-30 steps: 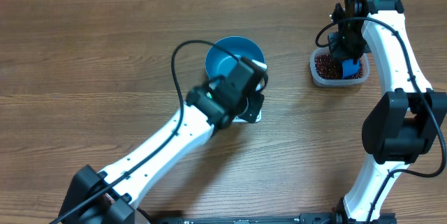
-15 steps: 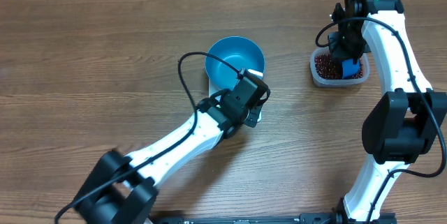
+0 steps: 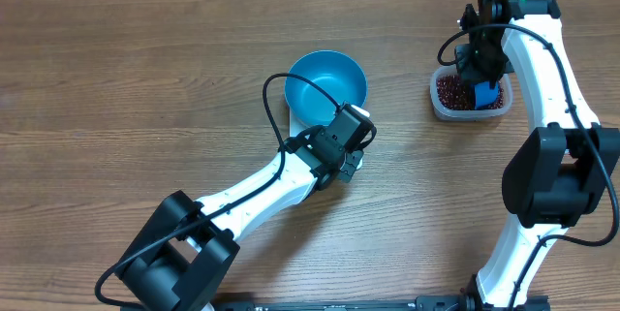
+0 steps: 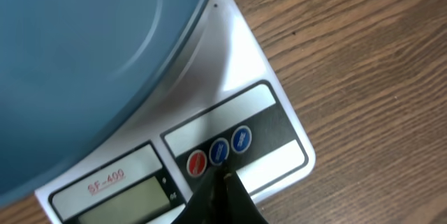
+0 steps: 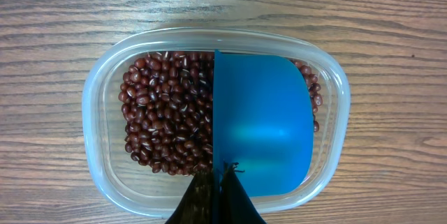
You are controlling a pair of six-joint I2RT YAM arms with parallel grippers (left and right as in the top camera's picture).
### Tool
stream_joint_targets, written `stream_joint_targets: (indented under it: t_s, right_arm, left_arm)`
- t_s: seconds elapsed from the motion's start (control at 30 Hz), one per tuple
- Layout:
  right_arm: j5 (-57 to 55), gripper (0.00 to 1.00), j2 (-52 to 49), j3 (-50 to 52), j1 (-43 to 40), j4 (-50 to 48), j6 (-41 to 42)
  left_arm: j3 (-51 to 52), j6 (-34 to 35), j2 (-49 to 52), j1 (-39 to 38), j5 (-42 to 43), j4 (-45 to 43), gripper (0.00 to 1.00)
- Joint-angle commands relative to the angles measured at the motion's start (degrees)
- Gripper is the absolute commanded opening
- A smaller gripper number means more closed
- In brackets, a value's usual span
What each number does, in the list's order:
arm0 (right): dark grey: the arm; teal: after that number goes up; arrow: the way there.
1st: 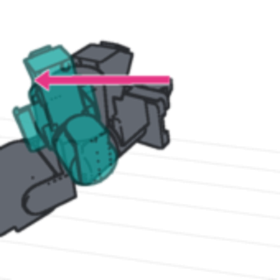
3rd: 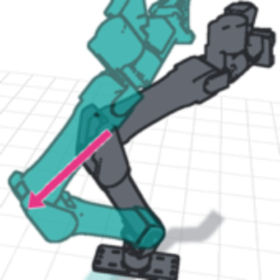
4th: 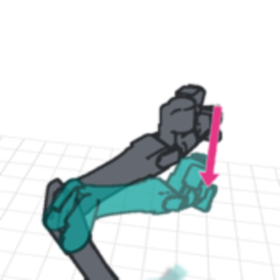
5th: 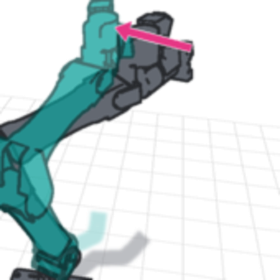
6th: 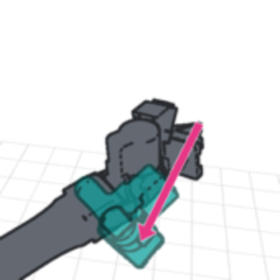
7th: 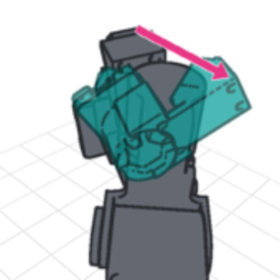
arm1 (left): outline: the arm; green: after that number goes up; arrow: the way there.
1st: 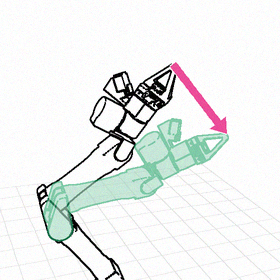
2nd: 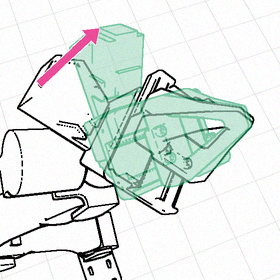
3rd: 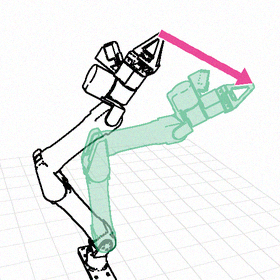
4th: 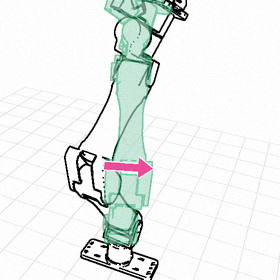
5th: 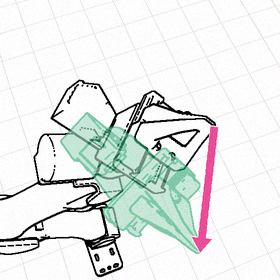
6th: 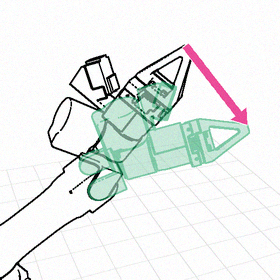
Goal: Scoop item into bowl and weigh 150g on scale
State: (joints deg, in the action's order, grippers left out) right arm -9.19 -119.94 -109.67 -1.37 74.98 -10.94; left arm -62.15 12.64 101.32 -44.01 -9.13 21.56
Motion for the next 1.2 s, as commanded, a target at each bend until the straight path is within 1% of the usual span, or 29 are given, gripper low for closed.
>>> stream_joint_targets:
  t_s: [0.0,0.17,0.33,1.17]
  right_arm:
    - [-0.79,0.04,-0.76,0.59,-0.63,-1.9,0.46]
    - [-0.79,0.04,-0.76,0.59,-0.63,-1.9,0.46]
    - [-0.76,0.04,-0.76,0.59,-0.63,-1.86,0.46]
    - [-0.55,0.04,-0.76,0.59,-0.63,-1.88,0.46]
  left_arm:
    - [0.42,-2.4,3.1,0.11,-0.94,-1.03,0.04]
    - [0.42,-3.41,4.35,0.11,-1.36,-2.34,0.04]
    - [0.44,-3.37,4.35,0.13,-4.83,-2.56,0.04]
    - [0.94,-3.23,4.37,0.15,-4.79,-1.64,0.04]
